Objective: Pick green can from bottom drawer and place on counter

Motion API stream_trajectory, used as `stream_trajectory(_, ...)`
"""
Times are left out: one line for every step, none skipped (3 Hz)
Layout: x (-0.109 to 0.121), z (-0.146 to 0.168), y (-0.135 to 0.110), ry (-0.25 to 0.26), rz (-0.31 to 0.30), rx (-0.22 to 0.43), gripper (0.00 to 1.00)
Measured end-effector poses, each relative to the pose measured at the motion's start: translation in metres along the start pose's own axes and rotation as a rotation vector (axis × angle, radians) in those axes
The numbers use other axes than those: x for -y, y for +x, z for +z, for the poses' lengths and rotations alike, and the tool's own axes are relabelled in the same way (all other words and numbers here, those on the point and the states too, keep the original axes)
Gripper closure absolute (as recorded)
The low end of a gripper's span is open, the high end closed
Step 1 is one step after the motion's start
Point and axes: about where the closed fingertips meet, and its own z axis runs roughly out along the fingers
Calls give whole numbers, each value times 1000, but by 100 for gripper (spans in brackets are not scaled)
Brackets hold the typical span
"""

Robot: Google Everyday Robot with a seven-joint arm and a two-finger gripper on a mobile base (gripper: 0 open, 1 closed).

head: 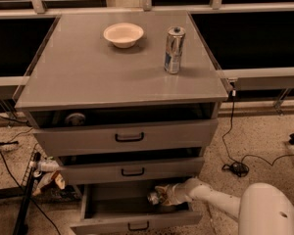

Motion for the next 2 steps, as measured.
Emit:
stream_trajectory(1,-27,-10,11,-14,5,100)
stream_trajectory(2,-67,-20,24,-39,-19,100)
